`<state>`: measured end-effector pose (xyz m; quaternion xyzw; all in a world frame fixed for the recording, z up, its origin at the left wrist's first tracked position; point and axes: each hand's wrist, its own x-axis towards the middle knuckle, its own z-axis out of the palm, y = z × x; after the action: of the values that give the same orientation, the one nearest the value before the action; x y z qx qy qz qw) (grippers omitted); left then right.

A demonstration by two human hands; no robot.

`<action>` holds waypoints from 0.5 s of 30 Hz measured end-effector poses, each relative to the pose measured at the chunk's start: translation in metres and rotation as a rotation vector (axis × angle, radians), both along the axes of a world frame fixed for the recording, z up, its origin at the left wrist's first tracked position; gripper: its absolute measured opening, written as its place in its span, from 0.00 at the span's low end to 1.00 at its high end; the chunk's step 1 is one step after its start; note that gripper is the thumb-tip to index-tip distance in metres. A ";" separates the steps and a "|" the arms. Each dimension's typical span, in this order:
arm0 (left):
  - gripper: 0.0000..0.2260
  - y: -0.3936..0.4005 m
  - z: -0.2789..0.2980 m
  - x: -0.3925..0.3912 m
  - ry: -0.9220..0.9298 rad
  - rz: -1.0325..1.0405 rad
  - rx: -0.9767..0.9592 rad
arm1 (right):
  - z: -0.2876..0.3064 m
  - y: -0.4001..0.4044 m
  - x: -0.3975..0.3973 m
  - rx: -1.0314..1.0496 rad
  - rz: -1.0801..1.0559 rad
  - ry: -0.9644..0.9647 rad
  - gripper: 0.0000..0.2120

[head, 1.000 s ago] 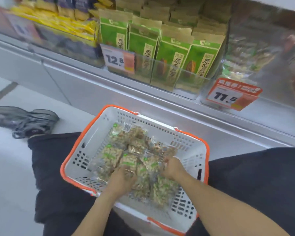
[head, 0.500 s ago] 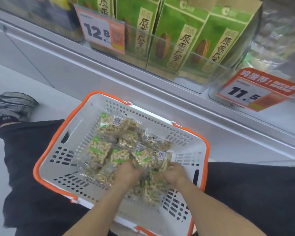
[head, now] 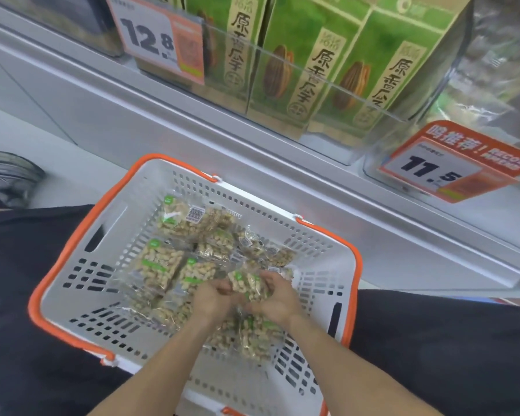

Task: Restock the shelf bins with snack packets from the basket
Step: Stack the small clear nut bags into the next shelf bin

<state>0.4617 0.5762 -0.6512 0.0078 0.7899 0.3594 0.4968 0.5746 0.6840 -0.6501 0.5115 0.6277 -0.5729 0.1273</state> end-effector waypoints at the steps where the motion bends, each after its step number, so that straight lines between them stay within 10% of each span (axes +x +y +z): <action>1: 0.11 -0.005 0.002 -0.001 -0.002 0.033 0.029 | 0.003 -0.001 -0.003 -0.013 0.014 0.006 0.46; 15: 0.09 -0.048 0.121 -0.044 0.009 0.146 0.501 | 0.145 0.006 -0.049 0.107 0.138 0.361 0.33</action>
<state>0.4177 0.5284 -0.5302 0.0751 0.6767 0.5789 0.4487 0.5256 0.6902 -0.5052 0.3623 0.7034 -0.6111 0.0244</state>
